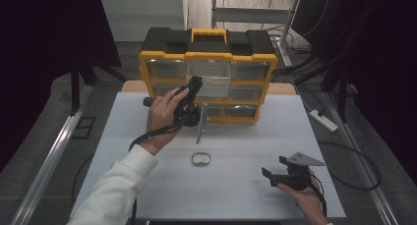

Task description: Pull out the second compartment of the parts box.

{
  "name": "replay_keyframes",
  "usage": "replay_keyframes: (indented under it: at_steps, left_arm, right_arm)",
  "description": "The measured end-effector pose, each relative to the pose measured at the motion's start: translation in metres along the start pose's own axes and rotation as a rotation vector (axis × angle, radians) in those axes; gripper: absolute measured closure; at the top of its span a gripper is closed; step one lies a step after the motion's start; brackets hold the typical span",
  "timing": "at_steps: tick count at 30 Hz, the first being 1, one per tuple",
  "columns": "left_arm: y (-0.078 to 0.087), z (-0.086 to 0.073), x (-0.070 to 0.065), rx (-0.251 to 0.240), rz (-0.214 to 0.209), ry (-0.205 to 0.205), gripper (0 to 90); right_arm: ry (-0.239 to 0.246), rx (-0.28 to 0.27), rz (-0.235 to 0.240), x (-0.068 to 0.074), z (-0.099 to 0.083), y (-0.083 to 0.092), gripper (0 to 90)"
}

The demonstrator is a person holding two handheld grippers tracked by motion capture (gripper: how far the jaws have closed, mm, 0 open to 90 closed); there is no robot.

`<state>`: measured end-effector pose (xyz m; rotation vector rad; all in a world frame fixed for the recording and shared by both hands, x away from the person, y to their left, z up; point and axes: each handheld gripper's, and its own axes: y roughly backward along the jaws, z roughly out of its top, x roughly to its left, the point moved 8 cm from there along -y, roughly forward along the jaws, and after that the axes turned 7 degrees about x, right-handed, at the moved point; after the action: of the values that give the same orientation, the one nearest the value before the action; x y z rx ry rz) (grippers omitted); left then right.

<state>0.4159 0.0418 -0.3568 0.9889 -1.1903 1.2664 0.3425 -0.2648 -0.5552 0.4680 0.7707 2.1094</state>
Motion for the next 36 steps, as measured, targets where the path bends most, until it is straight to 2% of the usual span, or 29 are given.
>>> replay_keyframes:
  at_steps: [36]
  left_arm:
    - [0.014, 0.002, -0.002, -0.018, 0.008, 0.012, 77.6]
  right_arm:
    - [-0.002, 0.003, -0.002, 0.000, 0.000, 0.000, 13.5]
